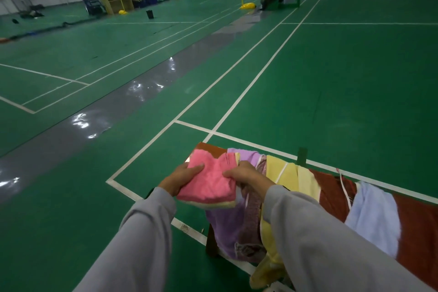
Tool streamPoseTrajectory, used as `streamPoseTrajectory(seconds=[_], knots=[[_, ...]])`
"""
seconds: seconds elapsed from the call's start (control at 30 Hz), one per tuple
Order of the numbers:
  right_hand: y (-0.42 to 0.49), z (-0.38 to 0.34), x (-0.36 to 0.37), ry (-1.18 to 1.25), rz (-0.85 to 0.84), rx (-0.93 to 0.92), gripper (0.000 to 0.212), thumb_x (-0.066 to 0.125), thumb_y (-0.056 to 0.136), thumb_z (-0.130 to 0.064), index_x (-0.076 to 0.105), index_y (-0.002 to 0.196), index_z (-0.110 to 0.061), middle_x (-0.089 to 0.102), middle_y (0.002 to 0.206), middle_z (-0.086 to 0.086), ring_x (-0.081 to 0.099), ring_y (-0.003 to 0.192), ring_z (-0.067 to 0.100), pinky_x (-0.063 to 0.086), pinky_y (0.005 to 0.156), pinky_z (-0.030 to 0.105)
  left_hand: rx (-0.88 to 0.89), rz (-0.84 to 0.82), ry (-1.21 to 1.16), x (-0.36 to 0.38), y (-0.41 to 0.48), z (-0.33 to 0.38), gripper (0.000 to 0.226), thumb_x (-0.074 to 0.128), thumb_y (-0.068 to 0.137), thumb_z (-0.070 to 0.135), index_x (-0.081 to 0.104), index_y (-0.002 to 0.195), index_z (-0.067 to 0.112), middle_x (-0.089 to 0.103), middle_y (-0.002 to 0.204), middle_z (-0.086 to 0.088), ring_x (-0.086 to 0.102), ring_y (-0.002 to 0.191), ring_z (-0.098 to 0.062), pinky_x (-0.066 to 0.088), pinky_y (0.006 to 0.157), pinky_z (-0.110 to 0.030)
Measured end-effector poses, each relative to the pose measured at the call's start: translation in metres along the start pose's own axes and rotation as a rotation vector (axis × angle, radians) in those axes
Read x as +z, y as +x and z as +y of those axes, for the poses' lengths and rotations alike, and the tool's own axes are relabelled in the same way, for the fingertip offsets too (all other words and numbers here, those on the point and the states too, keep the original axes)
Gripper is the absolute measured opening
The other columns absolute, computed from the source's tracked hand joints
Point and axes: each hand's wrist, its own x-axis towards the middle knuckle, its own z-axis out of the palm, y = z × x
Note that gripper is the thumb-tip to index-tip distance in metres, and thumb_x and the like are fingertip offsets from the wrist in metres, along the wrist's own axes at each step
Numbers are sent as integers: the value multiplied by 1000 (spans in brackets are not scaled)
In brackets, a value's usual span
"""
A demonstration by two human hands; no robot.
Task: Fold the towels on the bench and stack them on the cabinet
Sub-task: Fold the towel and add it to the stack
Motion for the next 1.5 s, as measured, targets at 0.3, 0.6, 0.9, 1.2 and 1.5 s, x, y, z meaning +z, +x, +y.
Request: streamPoseTrajectory(seconds=[0.3, 0.6, 0.9, 1.2, 1.5], knots=[[92, -41, 22, 78, 138, 5, 38, 63, 80, -21, 62, 116, -8, 70, 103, 11, 71, 88, 31, 62, 68, 39, 302, 346, 629, -37, 91, 38, 59, 55, 101, 50, 41, 148, 17, 59, 138, -17, 63, 116, -35, 53, 99, -48], [134, -49, 56, -681, 299, -472, 65, 40, 99, -23, 20, 159, -14, 11, 167, 23, 7, 154, 46, 6, 125, 58, 358, 310, 1164, -16, 168, -14, 61, 14, 99, 74, -8, 154, 59, -15, 170, 2, -11, 154, -33, 3, 119, -68], [162, 4, 85, -744, 270, -421, 72, 5, 103, -58, -17, 161, -22, -26, 164, 18, -33, 142, 56, -8, 120, 68, 398, 326, 1192, -25, 178, -38, 67, 1, 91, 82, -17, 152, 60, -14, 171, 2, 12, 154, -43, 30, 113, -69], [129, -12, 61, -908, 211, -446, 73, 11, 102, -61, 7, 164, -21, 1, 170, 17, -3, 153, 52, 10, 119, 72, 170, 442, 1602, 17, 120, 14, 60, 12, 107, 54, 0, 162, 34, -7, 170, -13, 3, 154, -47, 5, 119, -73], [51, 10, 2, -953, 182, -458, 69, 47, 99, -37, 25, 158, -9, 29, 161, 17, 29, 145, 45, 19, 118, 64, 461, 227, 1340, 93, 76, 33, 28, 49, 100, 17, 60, 125, 15, 68, 115, -11, 65, 106, -32, 52, 88, -40]])
